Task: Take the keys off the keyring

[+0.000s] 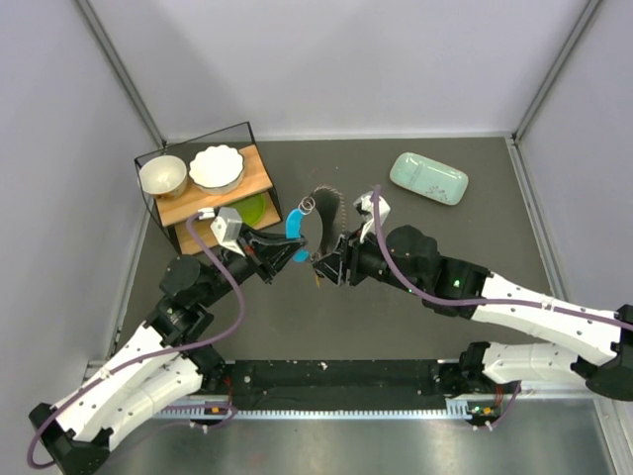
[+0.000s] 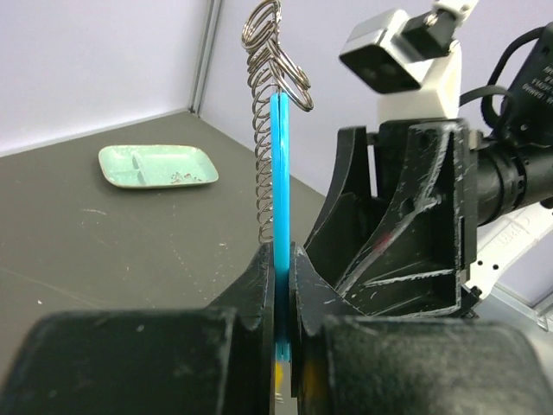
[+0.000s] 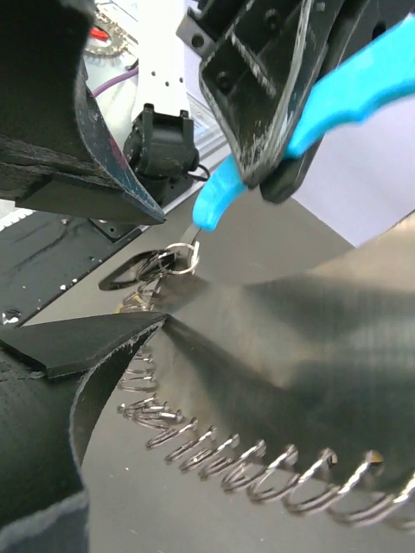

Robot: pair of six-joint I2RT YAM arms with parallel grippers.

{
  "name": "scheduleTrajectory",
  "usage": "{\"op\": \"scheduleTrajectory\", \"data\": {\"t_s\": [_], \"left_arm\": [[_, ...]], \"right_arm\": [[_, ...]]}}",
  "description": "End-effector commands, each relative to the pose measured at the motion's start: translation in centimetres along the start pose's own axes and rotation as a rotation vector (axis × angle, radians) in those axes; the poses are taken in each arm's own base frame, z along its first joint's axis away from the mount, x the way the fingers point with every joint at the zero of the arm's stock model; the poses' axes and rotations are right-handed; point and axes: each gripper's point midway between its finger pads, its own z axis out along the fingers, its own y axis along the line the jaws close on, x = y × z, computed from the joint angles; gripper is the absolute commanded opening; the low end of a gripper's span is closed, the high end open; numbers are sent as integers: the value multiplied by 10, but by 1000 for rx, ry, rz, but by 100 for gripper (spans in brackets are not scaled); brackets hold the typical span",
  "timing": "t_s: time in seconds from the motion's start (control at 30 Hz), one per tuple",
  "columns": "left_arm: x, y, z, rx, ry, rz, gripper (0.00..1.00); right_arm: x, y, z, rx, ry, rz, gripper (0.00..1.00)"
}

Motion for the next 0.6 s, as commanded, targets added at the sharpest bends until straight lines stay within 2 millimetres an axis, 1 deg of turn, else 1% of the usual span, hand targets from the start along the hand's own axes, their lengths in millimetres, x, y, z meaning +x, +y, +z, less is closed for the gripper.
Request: {"op": "scheduleTrajectory", "data": {"t_s": [0.0, 0.13, 0.23, 0.37, 0.57], "left_arm": [[-37, -24, -3, 89, -131, 1, 0], [-37, -25, -4, 94, -137, -8, 0], [-39, -25, -4, 93, -141, -7, 0], [-38, -26, -3, 103, -133, -9, 0], [-36, -25, -1, 102, -135, -10, 0]], "right_arm": [[-19, 16, -2, -23, -38, 37, 45], [-16, 13, 1, -9, -36, 35, 42], [-16, 10, 3, 3, -42, 39, 41], [-23, 15, 3, -13, -64, 45, 41], [-26, 23, 6, -43, -67, 84, 41]]}}
